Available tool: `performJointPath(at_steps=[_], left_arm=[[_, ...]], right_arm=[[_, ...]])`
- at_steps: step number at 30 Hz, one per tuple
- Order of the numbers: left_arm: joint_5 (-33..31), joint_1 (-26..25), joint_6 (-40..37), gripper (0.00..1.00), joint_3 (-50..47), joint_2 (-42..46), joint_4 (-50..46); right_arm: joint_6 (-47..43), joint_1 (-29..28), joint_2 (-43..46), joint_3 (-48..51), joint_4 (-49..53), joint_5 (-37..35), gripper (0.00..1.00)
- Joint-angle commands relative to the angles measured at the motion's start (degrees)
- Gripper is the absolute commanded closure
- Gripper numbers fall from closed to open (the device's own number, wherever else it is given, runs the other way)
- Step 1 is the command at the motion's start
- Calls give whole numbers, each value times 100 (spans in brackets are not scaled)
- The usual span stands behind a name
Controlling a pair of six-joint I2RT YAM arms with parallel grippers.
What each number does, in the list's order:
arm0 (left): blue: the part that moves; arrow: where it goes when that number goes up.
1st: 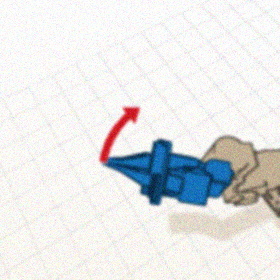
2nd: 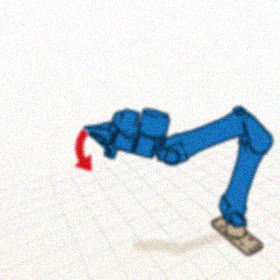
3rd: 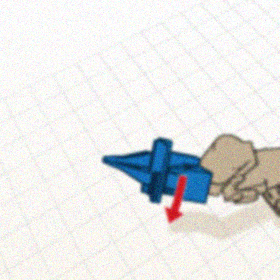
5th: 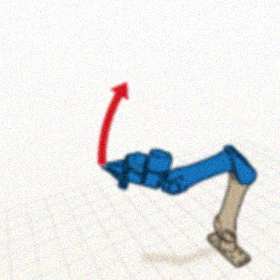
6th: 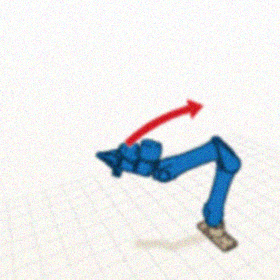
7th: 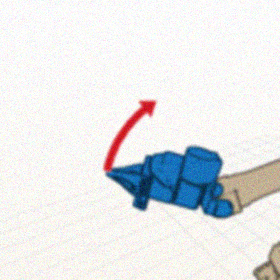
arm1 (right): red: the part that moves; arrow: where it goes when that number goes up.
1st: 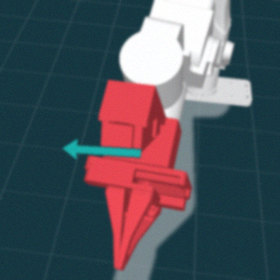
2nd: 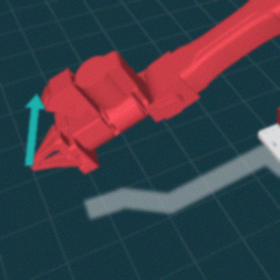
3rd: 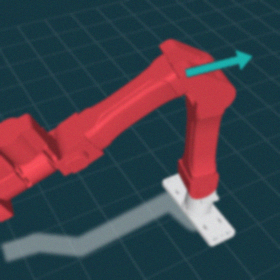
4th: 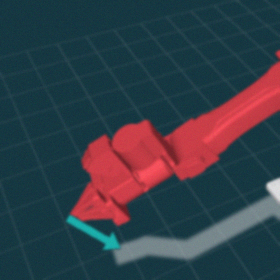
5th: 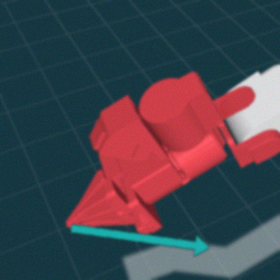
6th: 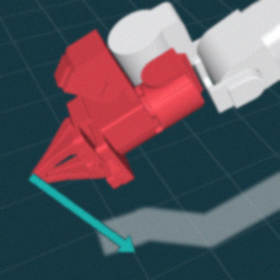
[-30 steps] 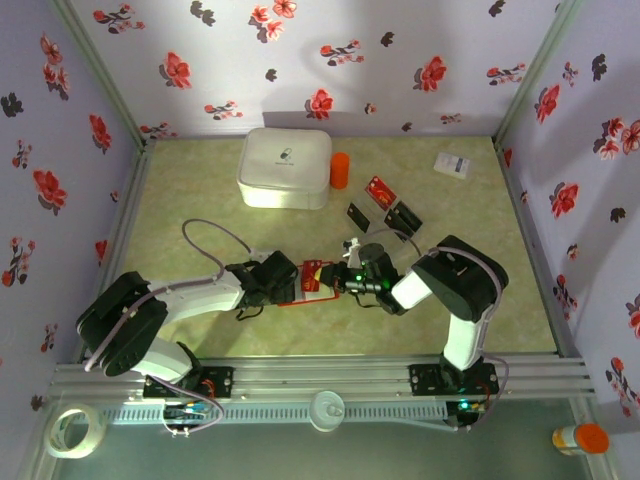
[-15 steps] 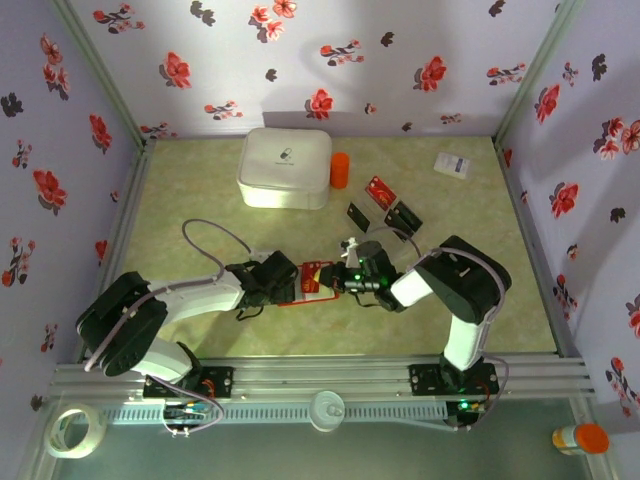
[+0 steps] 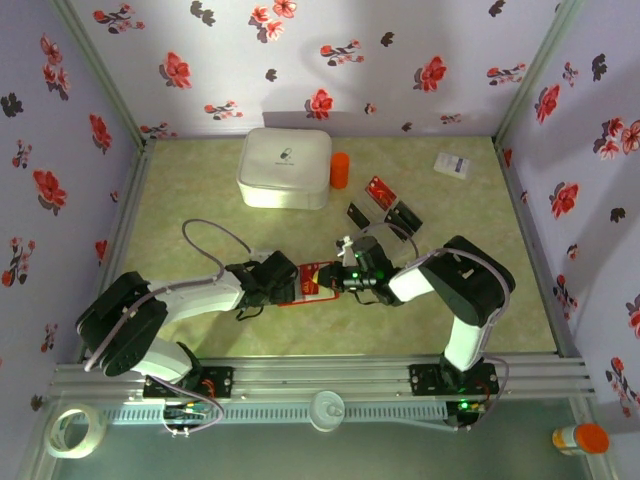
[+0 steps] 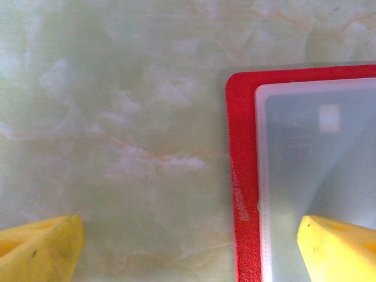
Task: Put the credit cards into the card holder
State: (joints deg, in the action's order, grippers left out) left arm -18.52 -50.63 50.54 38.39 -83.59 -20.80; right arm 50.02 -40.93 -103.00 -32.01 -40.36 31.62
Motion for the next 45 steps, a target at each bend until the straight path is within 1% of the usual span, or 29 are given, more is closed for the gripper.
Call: performJointPath(at_steps=[1,7,19,38,45], left_arm=[[-101,-61,43,6,-166,28,-344],[-99,-61,43,6,-179,27,-352],[-101,-70,52,6,-166,1,-315],[-103,-79,52,6,-188,-7,-289],[-106,-80,62,6,-193,-11,-263]], right_arm=[[-283,-13,-45,73,993,7,100],[-404,28,10,36,1261,30,100],[-518,76,42,24,1490,122,100],[-754,94,-124,-195,1950,316,100],[-878,94,-221,-369,2262,380,100]])
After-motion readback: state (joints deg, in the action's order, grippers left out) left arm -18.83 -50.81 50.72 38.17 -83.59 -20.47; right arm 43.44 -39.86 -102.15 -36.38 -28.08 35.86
